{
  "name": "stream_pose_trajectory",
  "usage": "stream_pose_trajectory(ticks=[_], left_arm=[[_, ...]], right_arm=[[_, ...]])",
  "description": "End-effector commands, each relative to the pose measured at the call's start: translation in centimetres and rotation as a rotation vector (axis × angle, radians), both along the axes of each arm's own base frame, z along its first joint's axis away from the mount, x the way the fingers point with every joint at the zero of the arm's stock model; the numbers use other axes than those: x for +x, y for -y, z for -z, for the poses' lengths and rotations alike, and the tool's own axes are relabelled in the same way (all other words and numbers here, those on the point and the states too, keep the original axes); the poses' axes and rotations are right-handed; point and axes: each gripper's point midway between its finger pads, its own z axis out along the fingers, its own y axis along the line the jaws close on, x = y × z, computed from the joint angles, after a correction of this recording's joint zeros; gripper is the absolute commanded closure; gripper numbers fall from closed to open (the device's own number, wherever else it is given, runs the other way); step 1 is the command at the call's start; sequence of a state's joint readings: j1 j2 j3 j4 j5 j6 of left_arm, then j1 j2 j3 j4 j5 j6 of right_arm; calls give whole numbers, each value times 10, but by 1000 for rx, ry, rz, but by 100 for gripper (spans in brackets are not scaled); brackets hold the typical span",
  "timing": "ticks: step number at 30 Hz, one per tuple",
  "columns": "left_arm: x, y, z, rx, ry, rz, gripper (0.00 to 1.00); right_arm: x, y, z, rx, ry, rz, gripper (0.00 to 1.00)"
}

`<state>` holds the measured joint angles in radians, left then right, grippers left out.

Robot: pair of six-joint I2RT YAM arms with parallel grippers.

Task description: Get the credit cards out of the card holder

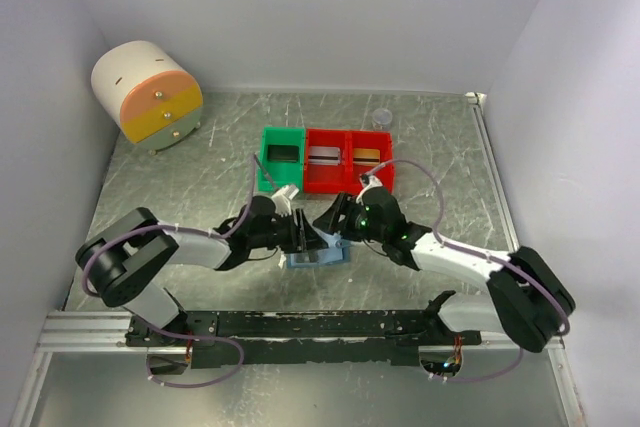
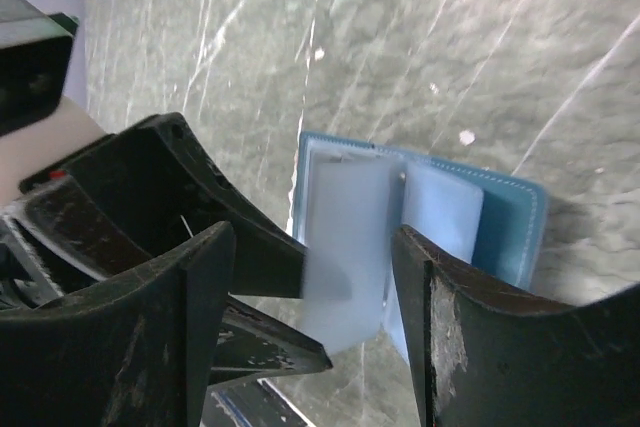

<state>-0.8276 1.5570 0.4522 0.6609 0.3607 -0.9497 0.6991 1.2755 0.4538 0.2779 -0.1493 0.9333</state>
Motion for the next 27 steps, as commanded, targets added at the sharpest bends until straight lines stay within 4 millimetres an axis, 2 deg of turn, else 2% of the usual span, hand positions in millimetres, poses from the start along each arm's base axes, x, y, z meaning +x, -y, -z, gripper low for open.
stream_pose_trajectory(ticks=[1,3,5,8,11,13,15,18,21,23,25,27], left_arm=[[6,25,-15,-34,65,80,46],[4,35,-10,-23,58,112,46],[0,42,5,13,28,130,46],[-6,44,30,58,-32,126,49],[-12,38,43,41,-65,100,51],[-18,38,41,19,-75,123,50],[-22,40,30,-10,-60,137,49],[-18,39,13,12,5,133,46],[-11,33,9,105,45,119,45],[-9,27,12,156,52,112,44],[-10,24,14,169,46,112,44],[-13,25,10,149,43,116,44]], right_arm=[[13,43,0,-201,33,134,36],[16,57,-3,-232,45,182,39],[16,64,-9,-228,57,192,46],[13,63,-17,-199,77,176,56],[8,54,-22,-171,80,119,62],[6,47,-24,-160,78,78,64],[5,38,-24,-150,74,31,65],[9,27,-25,-147,72,-22,65],[9,16,-16,-149,55,-88,67],[7,9,-3,-151,26,-134,67],[3,4,15,-159,-14,-171,69],[1,14,40,-219,-67,-141,69]])
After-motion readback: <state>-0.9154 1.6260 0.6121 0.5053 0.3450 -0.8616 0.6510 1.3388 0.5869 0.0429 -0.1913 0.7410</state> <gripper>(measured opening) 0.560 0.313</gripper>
